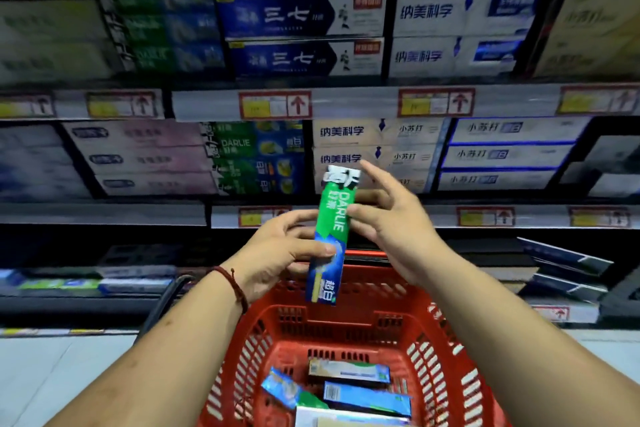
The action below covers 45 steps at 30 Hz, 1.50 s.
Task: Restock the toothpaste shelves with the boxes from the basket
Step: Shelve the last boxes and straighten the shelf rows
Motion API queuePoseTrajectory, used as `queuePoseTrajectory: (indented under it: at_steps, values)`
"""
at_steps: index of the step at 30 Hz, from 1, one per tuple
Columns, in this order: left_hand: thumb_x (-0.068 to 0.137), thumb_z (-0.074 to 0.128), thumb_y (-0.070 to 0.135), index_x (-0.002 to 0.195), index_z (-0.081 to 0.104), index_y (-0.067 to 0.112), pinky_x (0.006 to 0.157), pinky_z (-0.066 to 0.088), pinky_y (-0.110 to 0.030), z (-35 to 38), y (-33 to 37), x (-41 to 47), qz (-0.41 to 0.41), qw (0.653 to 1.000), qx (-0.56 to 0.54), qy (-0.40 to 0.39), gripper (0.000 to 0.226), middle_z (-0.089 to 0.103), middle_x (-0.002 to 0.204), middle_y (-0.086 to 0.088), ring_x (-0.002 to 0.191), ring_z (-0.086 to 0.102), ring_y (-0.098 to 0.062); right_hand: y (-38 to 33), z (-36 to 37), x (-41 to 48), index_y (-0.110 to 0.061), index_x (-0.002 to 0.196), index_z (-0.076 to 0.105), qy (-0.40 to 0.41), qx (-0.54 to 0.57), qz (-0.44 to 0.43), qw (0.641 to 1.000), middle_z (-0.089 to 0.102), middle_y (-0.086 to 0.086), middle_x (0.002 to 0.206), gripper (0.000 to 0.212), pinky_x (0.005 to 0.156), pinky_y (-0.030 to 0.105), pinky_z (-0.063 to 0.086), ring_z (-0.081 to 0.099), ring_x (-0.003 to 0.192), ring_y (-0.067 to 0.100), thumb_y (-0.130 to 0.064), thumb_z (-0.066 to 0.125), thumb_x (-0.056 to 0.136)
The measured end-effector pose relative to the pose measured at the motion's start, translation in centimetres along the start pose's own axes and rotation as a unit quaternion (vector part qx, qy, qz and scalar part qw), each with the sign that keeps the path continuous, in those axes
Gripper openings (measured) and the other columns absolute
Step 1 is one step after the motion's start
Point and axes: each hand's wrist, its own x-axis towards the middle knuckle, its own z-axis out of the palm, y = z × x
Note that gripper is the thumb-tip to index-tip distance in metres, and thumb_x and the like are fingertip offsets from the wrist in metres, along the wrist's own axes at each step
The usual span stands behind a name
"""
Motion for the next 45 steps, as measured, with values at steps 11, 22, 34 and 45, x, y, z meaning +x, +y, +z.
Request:
queuePoseTrajectory:
  at_steps: [11,22,34,45]
  values:
    - [0.083,0.069,-0.011,0.118,0.056,0.003,0.076,0.063,-0.044,-3.1,2.3,0.2,0.112,0.945,-0.264,0.161,0.04,0.067,0.111,-0.025,0.083,0.074,-0.027,1.3,1.2,0.5,-0.005,0.11,0.07,-0.097,-0.048,0.129,0.986,0.071,0.012,0.085,0.028,0.059,0.027,0.052,0.07,0.065,0.026,-0.01,0.078,0.083]
    - [0.092,0.075,0.018,0.111,0.076,0.026,0.089,0.055,-0.032,-6.6,2.5,-0.6,0.213,0.912,-0.103,0.334,0.021,0.078,0.105,0.006,0.101,0.071,-0.009,-0.2,2.2,0.4,-0.008,0.102,0.065,0.112,-0.091,-0.035,0.989,0.076,0.011,0.093,0.013,0.08,0.039,0.061,0.074,0.076,0.019,-0.003,0.07,0.091]
    - [0.09,0.073,0.021,0.114,0.073,0.033,0.092,0.056,-0.035,-13.0,11.0,-4.3,0.285,0.859,0.057,0.422,0.027,0.072,0.107,0.006,0.096,0.067,-0.013,-8.1,11.9,2.7,-0.044,0.098,0.063,0.018,-0.213,-0.169,0.962,0.067,0.001,0.12,0.039,0.073,0.015,0.054,0.069,0.093,0.003,-0.007,0.067,0.09]
    - [0.097,0.057,0.009,0.131,0.069,0.017,0.07,0.055,-0.028,-22.9,19.9,-4.3,0.238,0.863,0.149,0.42,0.037,0.073,0.109,-0.001,0.085,0.072,-0.016,-12.2,22.1,9.4,-0.016,0.155,0.037,-0.035,-0.287,-0.124,0.949,0.063,-0.005,0.111,0.064,0.066,0.032,0.054,0.061,0.076,0.007,-0.02,0.062,0.096]
